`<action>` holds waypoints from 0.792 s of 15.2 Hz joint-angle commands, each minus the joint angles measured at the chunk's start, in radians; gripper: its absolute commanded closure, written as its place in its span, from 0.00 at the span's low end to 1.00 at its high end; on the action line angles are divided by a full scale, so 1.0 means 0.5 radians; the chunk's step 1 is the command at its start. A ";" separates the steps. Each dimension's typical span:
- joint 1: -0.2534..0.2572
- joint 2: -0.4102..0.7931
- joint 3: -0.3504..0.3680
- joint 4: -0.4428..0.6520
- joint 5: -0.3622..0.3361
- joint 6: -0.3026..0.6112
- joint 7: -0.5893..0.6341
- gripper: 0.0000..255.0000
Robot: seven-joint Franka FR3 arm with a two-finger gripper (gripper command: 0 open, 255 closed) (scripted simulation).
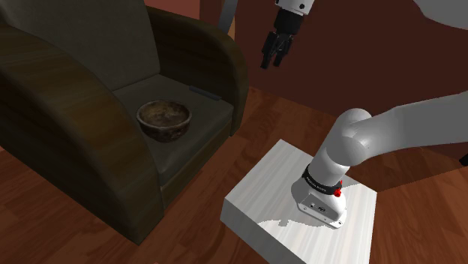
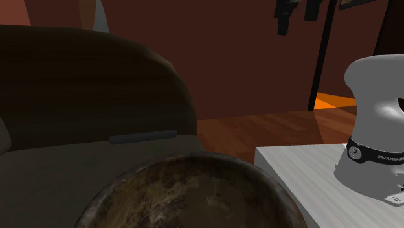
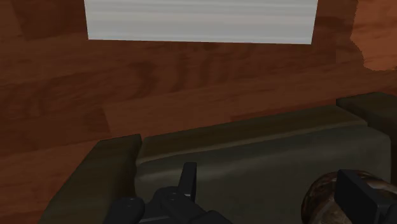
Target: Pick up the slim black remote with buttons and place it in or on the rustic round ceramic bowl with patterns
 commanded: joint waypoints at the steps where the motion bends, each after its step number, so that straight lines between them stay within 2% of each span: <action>1: 0.000 0.000 0.000 0.000 0.000 0.000 0.000 0.00; 12: -0.007 0.762 -0.075 0.131 -0.100 0.572 -0.191 0.00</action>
